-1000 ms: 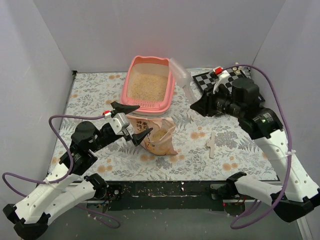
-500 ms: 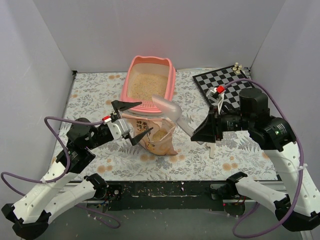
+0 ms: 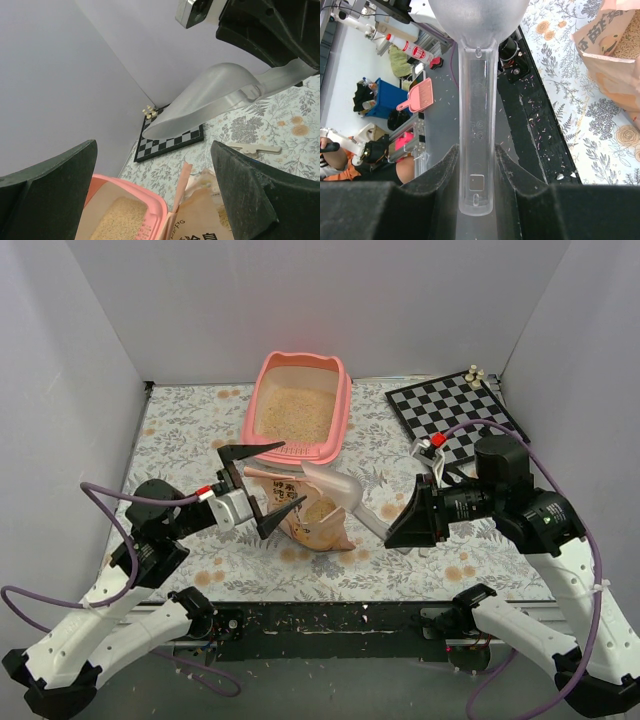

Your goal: Fill the litter box with clean litter

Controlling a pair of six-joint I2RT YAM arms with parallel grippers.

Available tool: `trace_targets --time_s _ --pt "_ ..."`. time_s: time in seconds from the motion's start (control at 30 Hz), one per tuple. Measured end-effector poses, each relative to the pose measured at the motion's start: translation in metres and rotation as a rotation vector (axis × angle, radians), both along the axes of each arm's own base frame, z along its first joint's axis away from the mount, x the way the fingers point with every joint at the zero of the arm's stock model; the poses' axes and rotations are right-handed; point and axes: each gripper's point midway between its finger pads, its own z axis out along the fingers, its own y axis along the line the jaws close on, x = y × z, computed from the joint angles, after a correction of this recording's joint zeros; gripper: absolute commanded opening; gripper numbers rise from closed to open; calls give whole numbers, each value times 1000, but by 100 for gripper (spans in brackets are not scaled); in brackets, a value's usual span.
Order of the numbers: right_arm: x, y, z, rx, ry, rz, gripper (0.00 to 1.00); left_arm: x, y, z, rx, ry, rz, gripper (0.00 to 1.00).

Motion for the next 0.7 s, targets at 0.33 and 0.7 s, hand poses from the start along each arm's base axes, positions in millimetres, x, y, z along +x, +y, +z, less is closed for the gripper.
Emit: trace_targets --time_s 0.33,0.7 --pt "-3 7 -7 31 46 34 1 -7 -9 -6 27 -10 -69 98" --pt "-14 18 -6 58 51 97 1 2 -22 -12 46 -22 -87 98"
